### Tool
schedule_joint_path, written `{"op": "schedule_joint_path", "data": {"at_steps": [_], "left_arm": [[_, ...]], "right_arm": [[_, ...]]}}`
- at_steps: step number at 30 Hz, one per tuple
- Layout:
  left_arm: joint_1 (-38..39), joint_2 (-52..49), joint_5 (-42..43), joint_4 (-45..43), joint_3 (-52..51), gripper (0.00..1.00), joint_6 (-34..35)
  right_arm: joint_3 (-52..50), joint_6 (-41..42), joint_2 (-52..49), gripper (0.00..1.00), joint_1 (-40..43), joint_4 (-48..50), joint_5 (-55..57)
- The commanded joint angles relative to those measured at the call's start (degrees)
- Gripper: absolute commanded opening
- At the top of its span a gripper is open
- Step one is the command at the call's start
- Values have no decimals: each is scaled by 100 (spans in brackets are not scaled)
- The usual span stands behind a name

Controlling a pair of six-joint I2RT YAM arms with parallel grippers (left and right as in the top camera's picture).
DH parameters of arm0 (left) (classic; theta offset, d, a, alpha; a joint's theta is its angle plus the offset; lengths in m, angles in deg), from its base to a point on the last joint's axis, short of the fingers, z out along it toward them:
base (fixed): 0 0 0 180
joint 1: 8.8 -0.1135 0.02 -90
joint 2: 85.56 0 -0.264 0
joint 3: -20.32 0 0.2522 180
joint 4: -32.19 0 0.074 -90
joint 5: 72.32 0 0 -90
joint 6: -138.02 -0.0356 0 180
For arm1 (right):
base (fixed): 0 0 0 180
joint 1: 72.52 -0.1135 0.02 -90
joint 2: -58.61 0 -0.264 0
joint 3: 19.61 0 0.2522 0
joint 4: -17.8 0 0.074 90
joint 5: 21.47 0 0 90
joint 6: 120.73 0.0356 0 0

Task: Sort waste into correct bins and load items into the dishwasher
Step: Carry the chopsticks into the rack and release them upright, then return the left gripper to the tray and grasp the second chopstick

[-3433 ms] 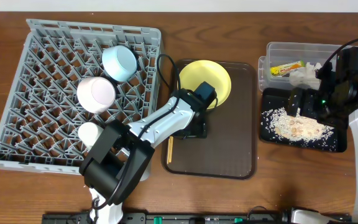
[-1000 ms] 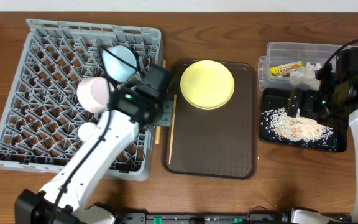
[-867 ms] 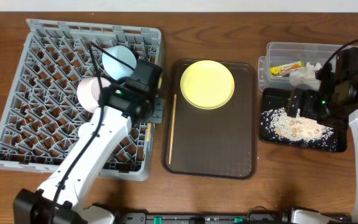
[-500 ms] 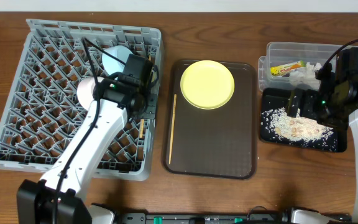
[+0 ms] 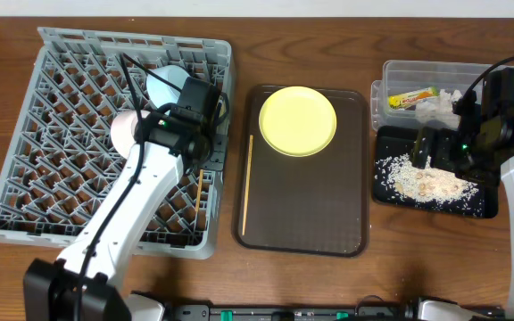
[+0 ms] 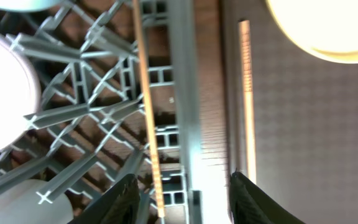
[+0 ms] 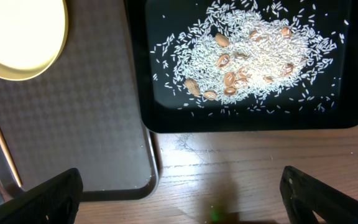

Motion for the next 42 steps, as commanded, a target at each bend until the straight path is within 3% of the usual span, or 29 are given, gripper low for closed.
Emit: {"op": "schedule_joint_path", "data": {"at_steps": [1,3,9,12,23,35,42], "left_arm": [[289,247,227,-24,142,53,278],[522,210,190,-28,125,58,503],[1169,-166,-92,-221,-4,58,2033],[1421,-487,-516,-304,-31,59,2354],[1646,-1982,-726,-866,-31,62,2352],[1646,-2575,-522,-1071,-33,61,2457],[1646,-2643,-358,-1049,-37,41,2457]], "right_arm": [[76,-83,17,99,35,7,35],[76,-81,17,99,35,20,33],[76,-81,17,99,35,42,35],[76,-81,17,99,35,42,33],[76,-83,17,99,35,20,33],[76,-83,17,99,35,9,33],[76,-81,17,99,35,-7,33]]}}
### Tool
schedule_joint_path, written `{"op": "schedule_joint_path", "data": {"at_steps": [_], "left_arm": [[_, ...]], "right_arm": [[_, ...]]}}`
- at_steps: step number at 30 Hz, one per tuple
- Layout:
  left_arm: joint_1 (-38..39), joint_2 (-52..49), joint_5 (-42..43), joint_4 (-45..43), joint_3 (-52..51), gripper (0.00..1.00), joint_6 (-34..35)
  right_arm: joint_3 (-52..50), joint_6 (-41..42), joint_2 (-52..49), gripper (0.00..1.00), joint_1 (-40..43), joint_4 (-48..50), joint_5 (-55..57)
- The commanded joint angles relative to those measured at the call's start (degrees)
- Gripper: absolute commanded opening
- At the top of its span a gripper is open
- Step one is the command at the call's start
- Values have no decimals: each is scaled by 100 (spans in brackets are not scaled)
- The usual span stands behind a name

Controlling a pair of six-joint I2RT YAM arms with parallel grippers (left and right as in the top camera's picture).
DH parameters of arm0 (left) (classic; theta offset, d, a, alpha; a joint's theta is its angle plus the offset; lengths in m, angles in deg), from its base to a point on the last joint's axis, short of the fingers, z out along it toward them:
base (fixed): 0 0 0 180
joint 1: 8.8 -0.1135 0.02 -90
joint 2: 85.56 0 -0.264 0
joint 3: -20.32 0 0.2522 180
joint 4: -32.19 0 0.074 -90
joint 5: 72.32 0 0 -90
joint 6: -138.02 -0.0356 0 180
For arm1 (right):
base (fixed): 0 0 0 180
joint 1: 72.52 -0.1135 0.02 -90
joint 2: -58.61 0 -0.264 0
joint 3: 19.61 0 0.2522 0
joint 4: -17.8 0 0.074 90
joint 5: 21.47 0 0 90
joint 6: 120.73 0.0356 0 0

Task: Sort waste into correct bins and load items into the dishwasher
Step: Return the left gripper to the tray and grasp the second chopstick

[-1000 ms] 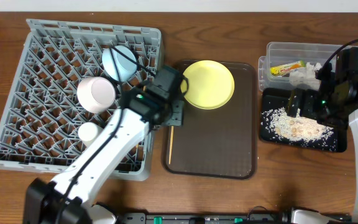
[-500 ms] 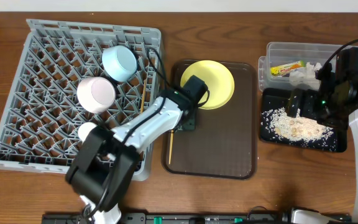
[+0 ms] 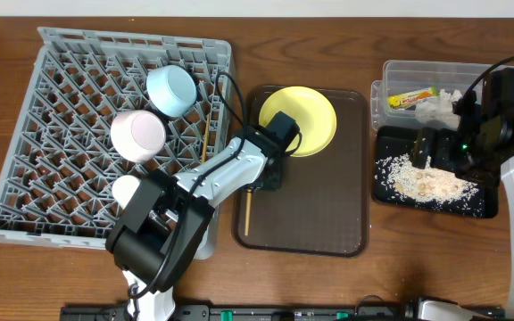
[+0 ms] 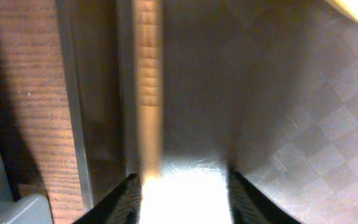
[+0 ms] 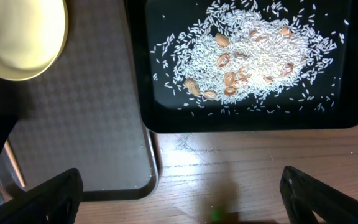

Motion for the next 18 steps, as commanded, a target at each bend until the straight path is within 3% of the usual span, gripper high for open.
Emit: {"op": "schedule_joint_path", "data": {"at_steps": [1,7,9,18], "left_arm": [[-4,-184,125,48,-39,38,50],[-4,-184,400,85,-39,19,50],[-4,-184,400,103,-39,8,50],[-118,136,286,411,96,6,-153]], "right_arm": [[74,-83,17,99,35,-2,33],[74,-83,17,99,35,-13,35],[74,-83,17,99,35,-13,33],[74,-87,17,99,35,-55,37]]}}
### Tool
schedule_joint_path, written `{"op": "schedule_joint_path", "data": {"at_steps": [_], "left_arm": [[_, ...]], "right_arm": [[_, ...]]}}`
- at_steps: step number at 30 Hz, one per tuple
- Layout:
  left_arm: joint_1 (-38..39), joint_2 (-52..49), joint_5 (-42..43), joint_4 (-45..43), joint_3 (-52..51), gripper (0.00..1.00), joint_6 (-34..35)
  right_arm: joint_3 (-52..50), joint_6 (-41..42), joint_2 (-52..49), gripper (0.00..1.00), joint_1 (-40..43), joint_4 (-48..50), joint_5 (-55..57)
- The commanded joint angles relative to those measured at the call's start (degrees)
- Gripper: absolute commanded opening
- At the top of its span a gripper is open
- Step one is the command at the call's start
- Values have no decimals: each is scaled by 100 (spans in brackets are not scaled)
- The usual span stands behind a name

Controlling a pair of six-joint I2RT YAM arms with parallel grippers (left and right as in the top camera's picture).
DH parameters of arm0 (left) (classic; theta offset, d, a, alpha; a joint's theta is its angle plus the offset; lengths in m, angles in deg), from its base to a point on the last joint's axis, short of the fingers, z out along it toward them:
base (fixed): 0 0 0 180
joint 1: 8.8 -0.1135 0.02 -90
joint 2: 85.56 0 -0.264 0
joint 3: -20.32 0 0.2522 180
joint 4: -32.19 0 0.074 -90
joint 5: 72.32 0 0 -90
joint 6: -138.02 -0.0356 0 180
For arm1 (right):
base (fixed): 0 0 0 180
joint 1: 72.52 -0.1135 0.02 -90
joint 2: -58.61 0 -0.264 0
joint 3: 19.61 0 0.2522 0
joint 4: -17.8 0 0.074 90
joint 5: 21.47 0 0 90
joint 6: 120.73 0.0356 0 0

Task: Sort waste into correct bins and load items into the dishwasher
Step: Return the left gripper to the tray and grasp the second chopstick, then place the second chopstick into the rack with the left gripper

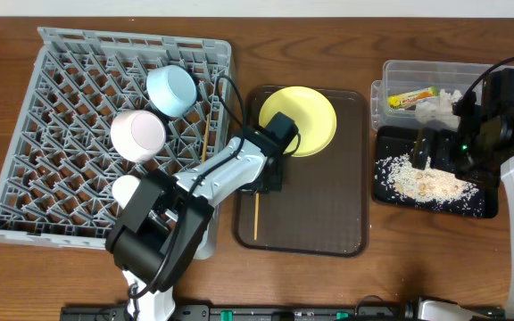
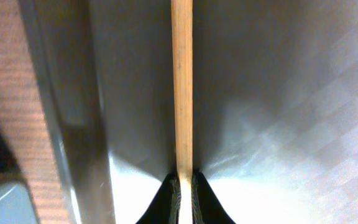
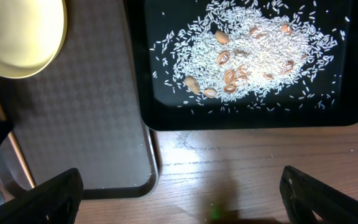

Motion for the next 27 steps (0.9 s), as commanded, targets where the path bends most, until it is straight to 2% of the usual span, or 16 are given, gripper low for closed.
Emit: {"op": "schedule_joint_path", "data": {"at_steps": [1,5,15,20,27], "left_arm": [[-127,238,-98,214,116,6,-190],[-238,868,-317,389,168,6,-313],[-894,2391,-313,907,251,6,-1552],[-1626,2470,-306,1152,256,6,-2358],[-1895,2352,-286,1019,256,8,-2439]], "right_arm": [[74,-85,17,99,35,-15,35],[74,-85,17,99,35,-22,35],[74,-85,17,99,35,-20,35],[74,-83,17,99,35,-20,35],[74,-83,17,99,35,-20,33]]}}
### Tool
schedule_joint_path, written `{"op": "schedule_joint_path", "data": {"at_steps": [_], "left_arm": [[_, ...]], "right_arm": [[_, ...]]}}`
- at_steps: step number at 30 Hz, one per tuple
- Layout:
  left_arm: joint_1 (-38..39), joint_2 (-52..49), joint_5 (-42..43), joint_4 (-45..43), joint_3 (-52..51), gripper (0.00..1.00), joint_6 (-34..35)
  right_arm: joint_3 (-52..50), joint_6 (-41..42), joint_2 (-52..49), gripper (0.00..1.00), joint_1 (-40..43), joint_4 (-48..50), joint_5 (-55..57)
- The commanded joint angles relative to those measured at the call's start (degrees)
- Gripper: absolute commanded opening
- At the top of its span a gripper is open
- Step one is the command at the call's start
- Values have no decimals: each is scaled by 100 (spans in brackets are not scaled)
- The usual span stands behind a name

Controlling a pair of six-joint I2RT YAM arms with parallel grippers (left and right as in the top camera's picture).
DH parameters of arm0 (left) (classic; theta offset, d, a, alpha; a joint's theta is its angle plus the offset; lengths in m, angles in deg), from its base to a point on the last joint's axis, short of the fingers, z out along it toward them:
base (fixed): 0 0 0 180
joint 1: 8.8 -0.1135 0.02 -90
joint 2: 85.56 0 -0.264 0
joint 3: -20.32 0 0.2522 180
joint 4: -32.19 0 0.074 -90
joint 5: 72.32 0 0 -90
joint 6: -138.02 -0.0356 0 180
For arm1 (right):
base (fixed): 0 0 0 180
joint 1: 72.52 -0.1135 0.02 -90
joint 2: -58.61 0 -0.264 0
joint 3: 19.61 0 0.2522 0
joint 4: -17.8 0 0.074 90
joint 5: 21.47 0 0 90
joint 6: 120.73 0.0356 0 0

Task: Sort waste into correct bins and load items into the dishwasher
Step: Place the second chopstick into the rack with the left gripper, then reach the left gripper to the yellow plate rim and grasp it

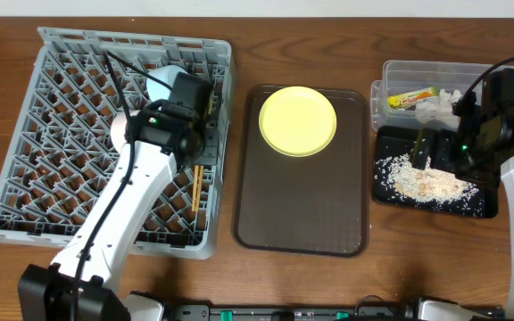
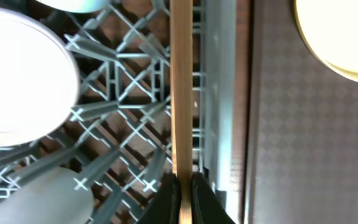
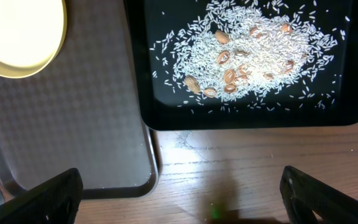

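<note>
My left gripper (image 2: 181,198) is shut on a wooden chopstick (image 2: 181,87), holding it over the right side of the grey dish rack (image 1: 70,107). In the overhead view the chopstick (image 1: 195,189) shows below the left gripper (image 1: 194,156), just inside the rack's right wall. A second stick seems to lie beside it there. A yellow plate (image 1: 298,120) sits on the brown tray (image 1: 302,205). My right gripper (image 3: 179,199) stands open over the wood beside the black tray (image 3: 247,121) of rice and nuts, holding nothing.
Upturned cups stand in the rack: a pink one (image 1: 120,130) and a blue one (image 1: 161,82), partly behind my left arm. A clear bin (image 1: 391,76) with a wrapper (image 1: 415,96) and crumpled paper stands at the back right, behind the black tray (image 1: 480,203).
My left gripper, shut on the chopstick down on the brown tray before, now holds it over the rack's right side. Only the yellow plate is left on the tray. The right arm has not moved.
First my left gripper was open over the rack's right edge, one chopstick in the rack and one on the tray. Then it was open around the tray's chopstick, then shut on it. Now it holds that chopstick over the rack. The right gripper stayed open throughout.
</note>
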Motion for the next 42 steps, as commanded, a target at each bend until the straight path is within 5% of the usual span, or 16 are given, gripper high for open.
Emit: {"op": "schedule_joint_path", "data": {"at_steps": [1,6,10,22,27,42], "left_arm": [[-26,-120,-24,-13,92,13,-236],[-26,-136,-26,-17,92,42,-236],[-26,-85,-24,-11,103,51,-236],[291,57,492,98,1591,56,-358],[662,-540,496,-308,2378,61,-577],[2188,-2855,577,-1220,2393,77,-1545]], "right_arm": [[74,-83,17,99,35,-15,31],[74,-83,17,99,35,-20,31],[74,-85,17,99,35,-17,33],[74,-83,17,99,35,55,33],[74,-83,17,99,35,74,33],[74,-96,17,99,35,70,33]]}}
